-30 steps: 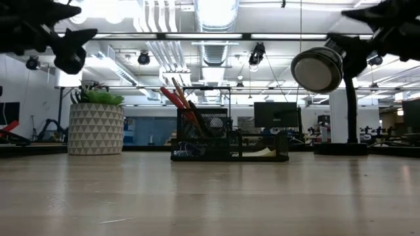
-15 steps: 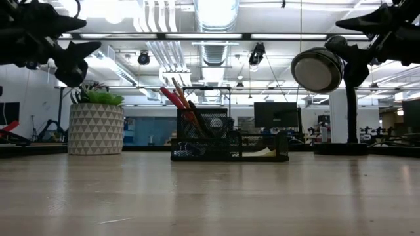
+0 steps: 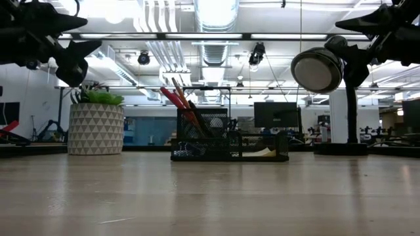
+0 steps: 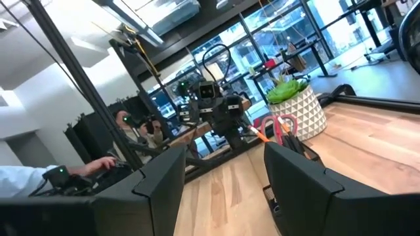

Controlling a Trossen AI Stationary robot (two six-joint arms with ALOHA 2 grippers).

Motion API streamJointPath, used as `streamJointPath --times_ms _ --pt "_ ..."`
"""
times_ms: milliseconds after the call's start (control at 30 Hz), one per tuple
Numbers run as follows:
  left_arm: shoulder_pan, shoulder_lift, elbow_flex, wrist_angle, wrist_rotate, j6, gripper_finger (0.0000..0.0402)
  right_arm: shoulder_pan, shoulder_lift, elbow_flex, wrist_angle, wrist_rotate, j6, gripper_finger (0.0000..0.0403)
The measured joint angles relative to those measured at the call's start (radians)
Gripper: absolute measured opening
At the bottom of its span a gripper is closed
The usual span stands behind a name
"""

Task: Pick and place office supplies into organizer
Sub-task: Return to Home Position

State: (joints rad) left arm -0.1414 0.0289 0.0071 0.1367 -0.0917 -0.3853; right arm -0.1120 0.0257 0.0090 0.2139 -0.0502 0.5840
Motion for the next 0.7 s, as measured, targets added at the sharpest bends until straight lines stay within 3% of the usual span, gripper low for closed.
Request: streamJointPath --times_ms 433,700 --pt "0.224 -0.002 -0.001 0.012 -0.001 0.000 0.0189 0.003 -0.026 0.000 -0.005 0.000 0.000 0.0201" --pt "0.249 0.001 -0.001 0.012 0.000 0.000 0.0189 0.033 -0.025 0.000 -0.005 -0.002 -0.001 0.0201"
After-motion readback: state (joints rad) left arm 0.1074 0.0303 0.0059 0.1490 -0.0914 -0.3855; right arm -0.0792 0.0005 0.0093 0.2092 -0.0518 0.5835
